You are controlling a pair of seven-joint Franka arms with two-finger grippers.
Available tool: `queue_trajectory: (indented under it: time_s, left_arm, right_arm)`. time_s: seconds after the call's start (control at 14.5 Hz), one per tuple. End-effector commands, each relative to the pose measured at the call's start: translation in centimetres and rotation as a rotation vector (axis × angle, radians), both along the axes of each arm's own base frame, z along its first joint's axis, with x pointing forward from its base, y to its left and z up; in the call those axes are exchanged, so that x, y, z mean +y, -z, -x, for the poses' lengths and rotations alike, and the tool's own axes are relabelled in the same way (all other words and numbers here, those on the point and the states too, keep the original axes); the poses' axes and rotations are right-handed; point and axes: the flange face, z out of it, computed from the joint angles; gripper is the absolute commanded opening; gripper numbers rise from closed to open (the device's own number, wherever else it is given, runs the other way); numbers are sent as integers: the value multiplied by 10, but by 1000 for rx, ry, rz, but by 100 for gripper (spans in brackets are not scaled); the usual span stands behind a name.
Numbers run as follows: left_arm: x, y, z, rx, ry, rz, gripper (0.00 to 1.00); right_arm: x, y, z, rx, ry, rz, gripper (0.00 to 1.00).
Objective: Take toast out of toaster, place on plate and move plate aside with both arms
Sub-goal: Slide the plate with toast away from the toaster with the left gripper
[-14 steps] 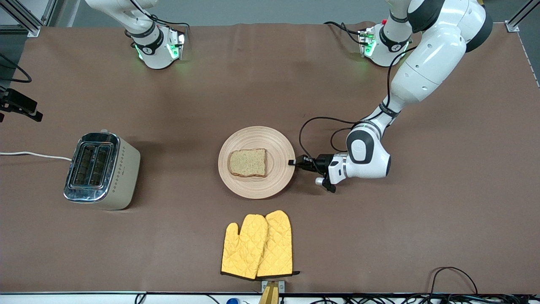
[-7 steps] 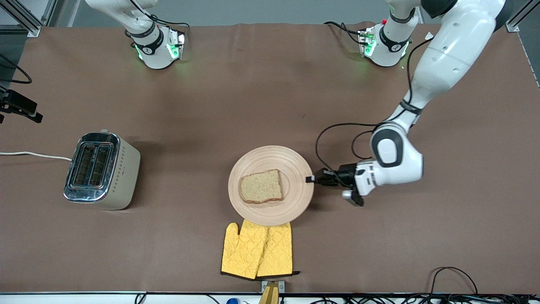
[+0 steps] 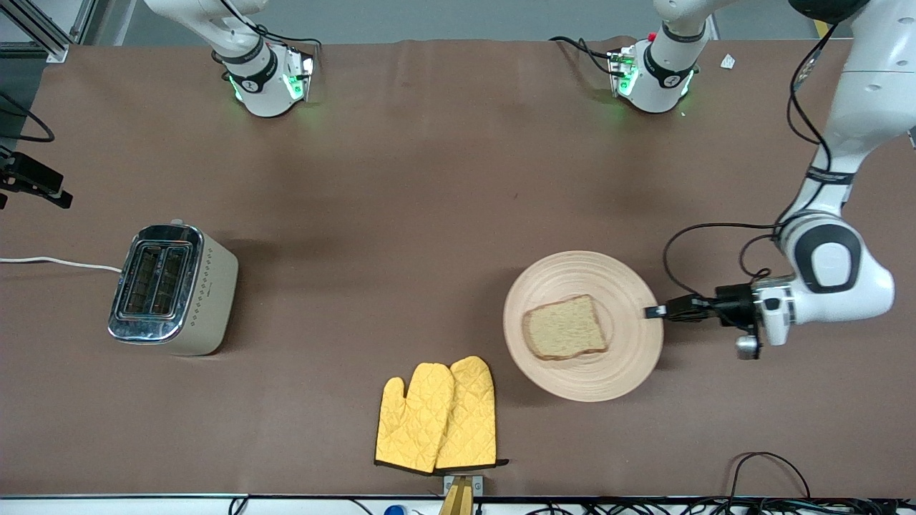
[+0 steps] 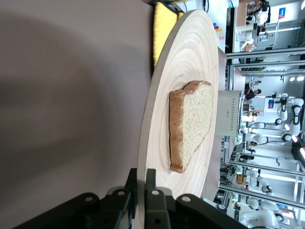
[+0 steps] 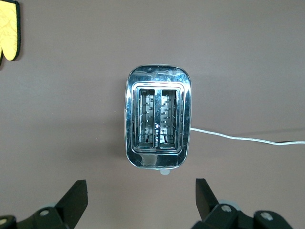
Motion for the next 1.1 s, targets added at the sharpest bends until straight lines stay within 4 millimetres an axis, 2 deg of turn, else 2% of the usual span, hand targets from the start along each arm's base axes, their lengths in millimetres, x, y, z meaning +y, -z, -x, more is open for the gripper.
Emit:
queue_trajectory:
  time_s: [0.0,0.14,0.28,0.41,0.76,0.97,1.03]
  left_arm:
    - [35,18,3,23,-5,18,0]
    - [72,43,9,48,-61,35,0]
    - [97,48,9,49,-97,35,0]
    - [137,65,14,65,-135,-9,0]
    - [186,76,28,89,-157,-25,0]
    - [198,93,39,103,-140,-42,2]
    - [197,97,40,105,-132,-44,8]
  right_arm:
    - [-2,-1,3,-7,12,5,100]
    - [-3,0,3,-5,13,5,100]
    - [-4,0,4,-2,15,5,100]
    - [-3,0,4,-4,13,5,100]
    - [-2,-1,3,-7,12,5,100]
    - [-2,-1,3,-5,12,5,100]
    - [-2,0,4,-4,12,5,100]
